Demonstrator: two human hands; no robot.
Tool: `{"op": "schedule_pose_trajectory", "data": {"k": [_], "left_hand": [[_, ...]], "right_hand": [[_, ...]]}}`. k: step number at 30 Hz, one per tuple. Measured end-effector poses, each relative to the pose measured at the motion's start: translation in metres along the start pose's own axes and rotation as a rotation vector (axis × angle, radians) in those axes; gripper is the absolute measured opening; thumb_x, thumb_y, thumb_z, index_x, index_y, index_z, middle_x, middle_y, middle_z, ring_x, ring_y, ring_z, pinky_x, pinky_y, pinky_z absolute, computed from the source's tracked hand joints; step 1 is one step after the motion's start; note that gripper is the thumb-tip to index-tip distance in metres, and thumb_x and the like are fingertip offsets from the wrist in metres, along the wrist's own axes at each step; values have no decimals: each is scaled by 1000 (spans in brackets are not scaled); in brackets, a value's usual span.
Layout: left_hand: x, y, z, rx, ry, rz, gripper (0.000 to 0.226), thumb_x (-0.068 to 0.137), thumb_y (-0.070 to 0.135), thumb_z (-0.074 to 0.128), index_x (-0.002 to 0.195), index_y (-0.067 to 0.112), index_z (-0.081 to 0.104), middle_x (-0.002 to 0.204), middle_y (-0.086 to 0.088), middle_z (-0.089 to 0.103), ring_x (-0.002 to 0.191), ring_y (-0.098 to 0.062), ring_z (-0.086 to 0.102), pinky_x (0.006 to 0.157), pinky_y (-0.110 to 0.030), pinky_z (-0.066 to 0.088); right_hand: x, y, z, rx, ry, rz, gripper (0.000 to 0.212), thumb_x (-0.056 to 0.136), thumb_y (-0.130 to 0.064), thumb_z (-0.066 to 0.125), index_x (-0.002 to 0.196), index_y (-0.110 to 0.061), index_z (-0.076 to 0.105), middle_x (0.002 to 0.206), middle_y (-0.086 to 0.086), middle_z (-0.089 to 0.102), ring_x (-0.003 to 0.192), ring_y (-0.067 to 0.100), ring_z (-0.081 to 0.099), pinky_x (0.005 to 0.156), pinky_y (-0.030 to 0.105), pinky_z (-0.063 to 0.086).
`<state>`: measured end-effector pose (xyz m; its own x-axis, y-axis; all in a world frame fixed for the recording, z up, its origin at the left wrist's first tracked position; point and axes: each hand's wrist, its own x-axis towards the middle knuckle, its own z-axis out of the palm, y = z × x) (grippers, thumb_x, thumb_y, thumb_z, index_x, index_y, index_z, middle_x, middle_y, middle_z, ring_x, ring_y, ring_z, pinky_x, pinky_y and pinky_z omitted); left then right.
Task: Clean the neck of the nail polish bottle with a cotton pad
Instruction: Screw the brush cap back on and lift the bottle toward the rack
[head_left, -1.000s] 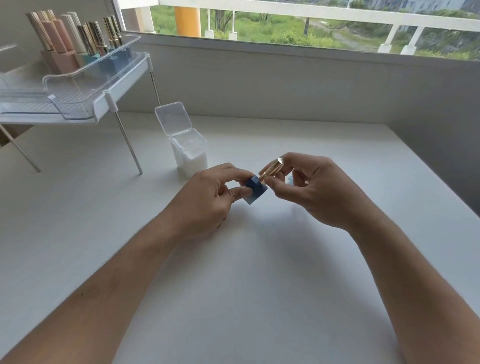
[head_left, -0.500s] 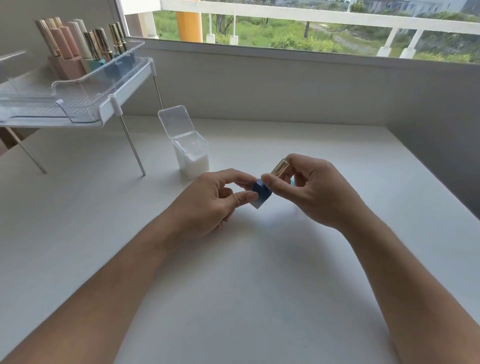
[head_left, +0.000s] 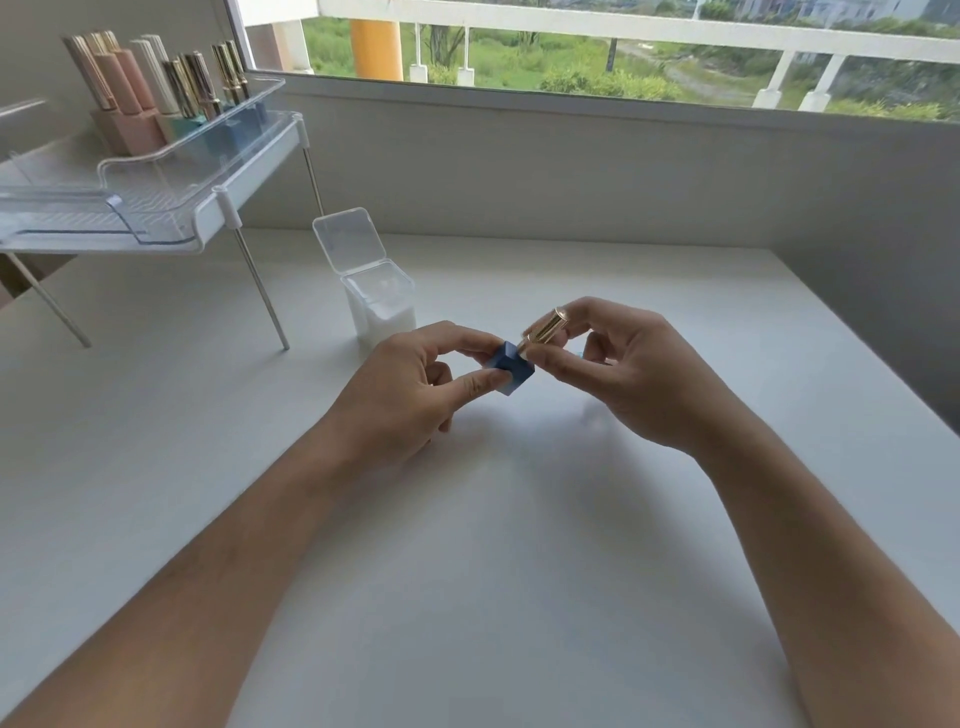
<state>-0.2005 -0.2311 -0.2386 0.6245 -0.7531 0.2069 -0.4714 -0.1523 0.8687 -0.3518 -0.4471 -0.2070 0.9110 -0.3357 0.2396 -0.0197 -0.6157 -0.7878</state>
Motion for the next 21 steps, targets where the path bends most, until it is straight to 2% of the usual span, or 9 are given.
{"op": "schedule_pose_trajectory", "data": {"k": [2,3,6,8,11,14,16,17,21], "left_hand": [[0,0,1,2,4,9,24,103,24,83,127,26,81,119,15,79,59,-25,54,47,-15,46],[-1,0,1,0,7,10,24,102,24,83,127,26,81,119,16,79,59,-25,55,46,-15,46],[0,-1,1,0,23,14,24,101,24,84,125,27,82,118,16,80,58,-25,55,46,-15,46],[1,-2,0,4,35,15,25,101,25,85,125,30,83,118,17,81,57,-24,55,46,-15,47],[2,-4,-1,31,56,35,27,99,26,87,126,30,84,116,17,82,53,-20,55,47,-16,48],[2,-6,-1,103,83,87,28,97,29,89,125,32,85,114,15,82,50,-21,55,50,-16,49],[2,-6,-2,144,92,108,28,97,31,89,124,33,86,112,15,82,52,-26,58,54,-15,48],[3,-6,-2,154,96,112,27,97,31,89,124,33,86,111,15,82,53,-26,59,55,-14,48],[5,-8,-2,146,115,108,29,96,32,89,125,31,87,112,15,83,52,-25,60,55,-13,48]], "right_hand": [[1,0,2,-71,39,26,21,98,-48,82,99,-27,79,61,-32,62,53,10,37,51,18,30],[0,0,3,-99,53,28,27,96,-52,82,97,-25,78,56,-32,58,52,10,37,50,18,30],[-1,-1,1,-76,31,8,31,93,-57,83,111,-33,77,84,-24,74,57,9,41,57,22,37],[-2,-3,-2,-29,-14,-10,29,97,-48,84,124,-42,75,103,-12,77,62,14,45,61,26,42],[-2,-3,-3,9,-19,-36,21,100,-37,83,119,-42,79,107,-9,77,62,16,42,60,21,39],[-1,-1,3,-38,32,0,11,98,-42,84,104,-34,82,84,-24,74,57,10,38,55,19,34],[-1,-1,6,-112,70,24,22,95,-50,85,97,-29,79,62,-33,61,52,9,39,50,14,33],[-1,-1,6,-132,76,22,26,93,-53,85,98,-29,77,62,-34,62,52,8,40,50,13,34],[-3,-2,-3,-79,-8,-7,26,98,-45,82,123,-45,73,109,-16,77,63,10,49,63,24,45]]}}
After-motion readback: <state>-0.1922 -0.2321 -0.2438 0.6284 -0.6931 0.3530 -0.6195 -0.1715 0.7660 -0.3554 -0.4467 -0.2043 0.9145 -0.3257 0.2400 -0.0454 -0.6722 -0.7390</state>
